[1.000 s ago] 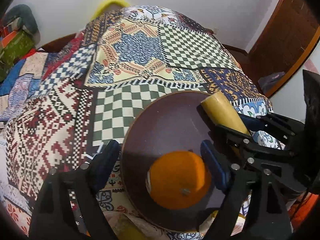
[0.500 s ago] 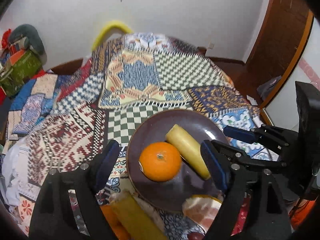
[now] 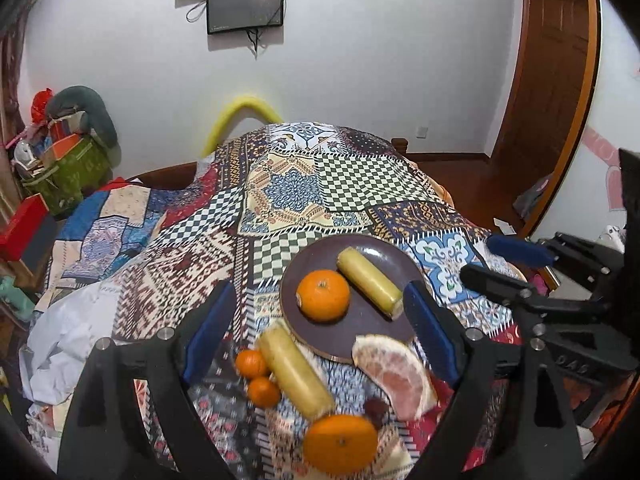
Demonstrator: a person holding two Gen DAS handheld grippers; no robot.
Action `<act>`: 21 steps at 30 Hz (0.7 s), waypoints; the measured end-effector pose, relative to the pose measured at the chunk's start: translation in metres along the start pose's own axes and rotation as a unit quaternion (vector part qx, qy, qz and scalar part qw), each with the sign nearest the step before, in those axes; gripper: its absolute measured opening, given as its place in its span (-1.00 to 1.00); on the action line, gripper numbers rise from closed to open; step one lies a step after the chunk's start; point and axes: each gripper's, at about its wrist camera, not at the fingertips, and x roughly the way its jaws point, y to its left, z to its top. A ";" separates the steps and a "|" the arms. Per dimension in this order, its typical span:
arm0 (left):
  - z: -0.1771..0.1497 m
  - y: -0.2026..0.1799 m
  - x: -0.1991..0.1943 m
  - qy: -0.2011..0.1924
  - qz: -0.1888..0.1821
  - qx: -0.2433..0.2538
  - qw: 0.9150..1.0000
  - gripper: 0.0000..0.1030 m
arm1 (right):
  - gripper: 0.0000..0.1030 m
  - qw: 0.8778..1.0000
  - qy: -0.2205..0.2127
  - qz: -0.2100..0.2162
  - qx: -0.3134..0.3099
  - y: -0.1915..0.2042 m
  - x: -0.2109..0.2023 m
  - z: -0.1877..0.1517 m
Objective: Organize fruits
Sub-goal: 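Lower the yellow cylinder onto the plate and open the right gripper, then grasp the pink pomelo segment with the right gripper while the left gripper grasps another large orange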
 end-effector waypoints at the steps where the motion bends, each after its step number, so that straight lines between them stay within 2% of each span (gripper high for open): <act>1: -0.004 0.000 -0.004 0.000 0.002 0.001 1.000 0.71 | -0.17 1.000 -0.006 -0.002 -0.005 0.004 -0.008 -0.004; 7: -0.038 0.002 -0.013 0.015 0.008 -0.005 1.000 0.72 | -0.17 1.000 -0.006 0.000 -0.003 0.012 -0.023 -0.023; 21: -0.109 -0.002 0.020 0.093 0.014 -0.016 0.995 0.72 | -0.17 0.999 0.038 0.006 0.016 0.021 -0.019 -0.080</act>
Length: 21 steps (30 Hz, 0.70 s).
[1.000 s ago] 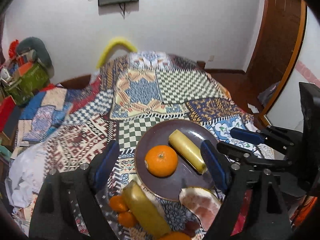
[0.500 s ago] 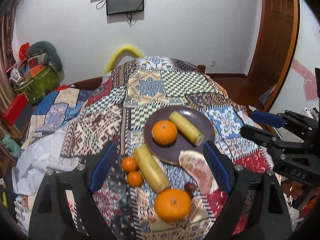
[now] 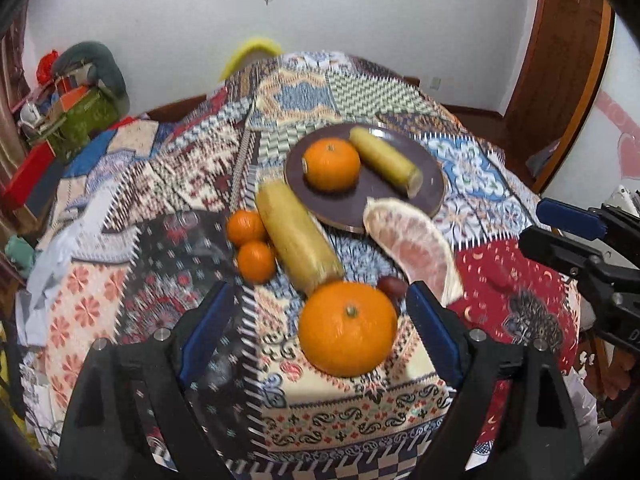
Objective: Organize fruits
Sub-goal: 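Grasp the pink pomelo segment with the right gripper while the left gripper grasps another large orange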
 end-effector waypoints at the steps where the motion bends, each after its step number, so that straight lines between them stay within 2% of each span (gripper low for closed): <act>1: -0.004 0.000 0.004 0.008 -0.001 -0.003 1.000 0.72 | -0.17 1.000 0.002 0.001 0.002 0.000 0.001 -0.002; 8: -0.021 -0.007 0.027 0.039 -0.009 -0.009 0.999 0.72 | -0.17 1.000 0.023 -0.003 0.008 -0.001 0.010 -0.019; 14: -0.024 -0.012 0.035 0.038 -0.006 -0.015 0.999 0.71 | -0.17 0.999 0.044 -0.001 0.006 -0.001 0.025 -0.029; 19: -0.023 -0.016 0.039 0.035 -0.012 -0.004 0.999 0.47 | -0.17 0.998 0.061 0.005 0.013 -0.004 0.036 -0.033; 21: -0.023 -0.017 0.044 0.039 -0.002 0.001 0.999 0.36 | -0.17 0.998 0.066 0.008 0.018 -0.006 0.040 -0.034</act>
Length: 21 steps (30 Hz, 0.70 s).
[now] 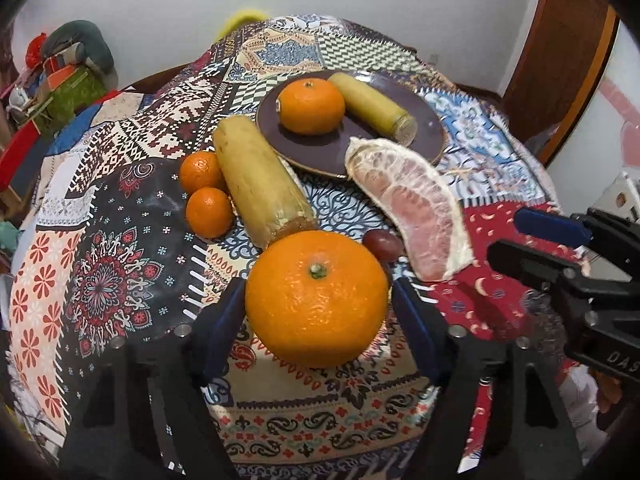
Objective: Organize fruits
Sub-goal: 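Grasp the pink pomelo segment with the right gripper while the left gripper grasps another large orange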
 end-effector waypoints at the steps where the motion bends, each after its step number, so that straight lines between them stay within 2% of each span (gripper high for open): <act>1: 0.000 0.001 0.001 -0.002 -0.002 -0.003 1.000 0.36 | -0.17 1.000 0.001 0.001 0.002 -0.001 0.002 0.001; 13: -0.002 0.018 -0.010 -0.010 -0.021 -0.029 0.999 0.34 | -0.17 1.000 0.015 0.008 0.001 -0.002 0.019 0.007; 21: -0.001 0.049 -0.029 -0.031 -0.003 -0.053 0.998 0.33 | -0.17 1.000 0.013 0.020 0.013 0.000 0.031 0.023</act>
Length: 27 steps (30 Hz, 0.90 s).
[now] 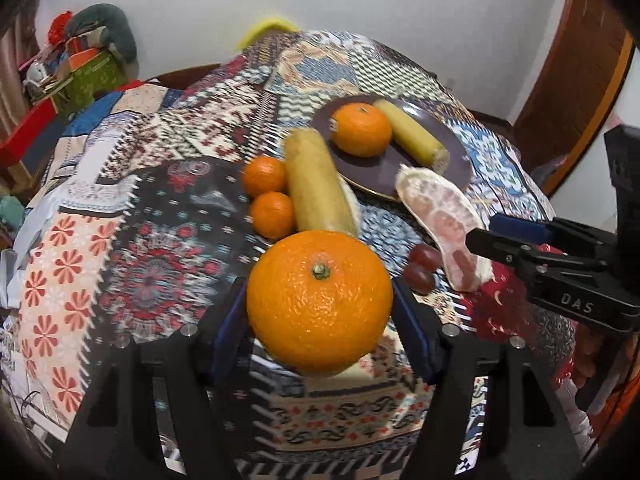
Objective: Organize fruits
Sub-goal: 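Grasp the pink pomelo segment with the right gripper while the left gripper grasps another large orange, then lift and carry the pomelo segment and orange toward the plate with both grippers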
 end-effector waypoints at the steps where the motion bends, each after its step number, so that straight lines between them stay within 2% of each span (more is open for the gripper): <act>1: 0.001 0.004 -0.002 -0.005 0.007 -0.003 1.000 0.33 | -0.17 1.000 0.000 0.000 -0.001 0.002 0.002 0.002; 5: 0.006 0.021 -0.007 -0.018 0.018 -0.019 1.000 0.33 | -0.10 1.000 0.001 -0.002 -0.005 0.007 0.011 0.007; 7: 0.009 0.030 -0.005 -0.019 0.021 -0.027 0.999 0.33 | 0.00 1.000 0.000 -0.007 -0.011 0.010 0.014 0.010; 10: 0.010 0.039 0.002 -0.015 0.023 -0.036 0.999 0.33 | 0.03 1.000 0.000 -0.012 -0.013 0.010 0.019 0.012; 16: 0.008 0.046 0.017 -0.003 0.010 -0.051 0.999 0.33 | 0.03 1.000 0.016 -0.019 -0.008 0.008 0.032 0.013; 24: 0.005 0.043 0.020 -0.012 0.003 -0.043 0.999 0.33 | 0.03 0.999 0.036 -0.011 0.010 0.003 0.046 0.021; 27: 0.004 0.043 0.020 -0.013 0.002 -0.044 0.999 0.34 | -0.05 0.999 0.037 -0.017 0.009 0.004 0.049 0.024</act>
